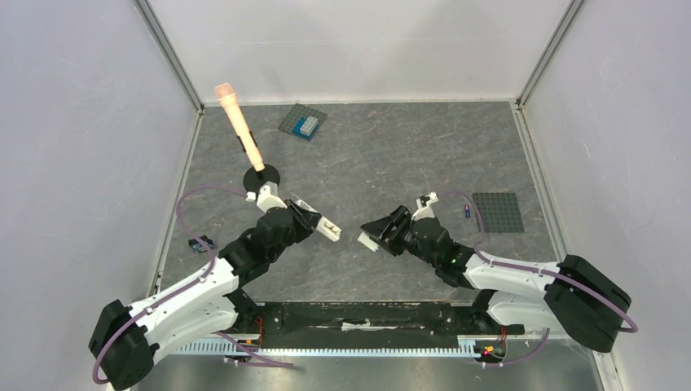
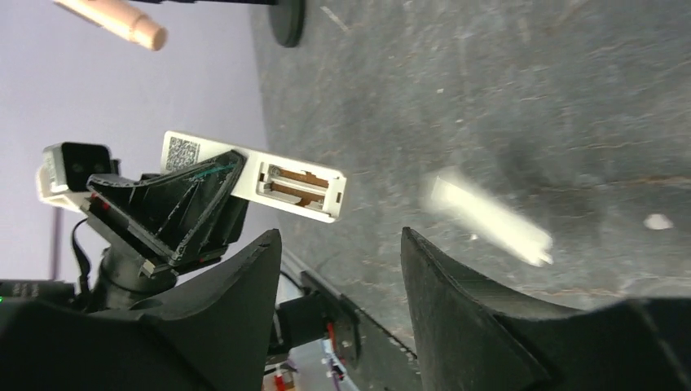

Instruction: Load the batteries into the remote control

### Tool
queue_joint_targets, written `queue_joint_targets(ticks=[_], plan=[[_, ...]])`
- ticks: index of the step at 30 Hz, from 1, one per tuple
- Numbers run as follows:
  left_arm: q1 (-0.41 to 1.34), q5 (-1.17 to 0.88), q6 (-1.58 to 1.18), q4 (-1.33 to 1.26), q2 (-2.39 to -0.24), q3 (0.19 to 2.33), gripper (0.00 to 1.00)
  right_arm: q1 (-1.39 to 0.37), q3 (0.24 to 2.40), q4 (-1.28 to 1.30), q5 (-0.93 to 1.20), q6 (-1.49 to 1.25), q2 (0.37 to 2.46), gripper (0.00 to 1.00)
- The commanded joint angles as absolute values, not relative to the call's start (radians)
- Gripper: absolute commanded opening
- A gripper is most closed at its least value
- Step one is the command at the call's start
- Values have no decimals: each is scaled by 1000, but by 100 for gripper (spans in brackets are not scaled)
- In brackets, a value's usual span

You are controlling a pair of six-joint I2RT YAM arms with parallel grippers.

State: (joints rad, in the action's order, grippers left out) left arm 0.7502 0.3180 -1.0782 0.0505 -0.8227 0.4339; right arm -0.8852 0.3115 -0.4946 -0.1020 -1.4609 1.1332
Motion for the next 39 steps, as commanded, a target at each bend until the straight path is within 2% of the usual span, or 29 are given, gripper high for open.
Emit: queue_joint_targets(ticks=[1,4,8,13,17,28,32,39], plan=[[749,524,-1042,260,-848,504,2,-870,385,-419,-132,-1375,1176,61],[749,505,-1022,261,-846,507,2,-866,442,-271,-188,-1298,1183,65],[749,401,-903,182,-826,510,2,-829,523,-49,-262,-1146,1161,65],[748,154,-643,130,-781,531,2,-729,590,239,-339,-976,1118,66],[749,-133,-461,67,-711,529,2,-655,595,380,-412,-953,1108,67],[749,-620,-318,-58,-730,599,2,-623,678,403,-444,-930,1266,66],[749,-673,-316,-52,-751,610,2,-619,680,401,-459,-980,1308,61],[749,-630,-332,-64,-748,597,2,-617,693,378,-455,-1011,1373,55]])
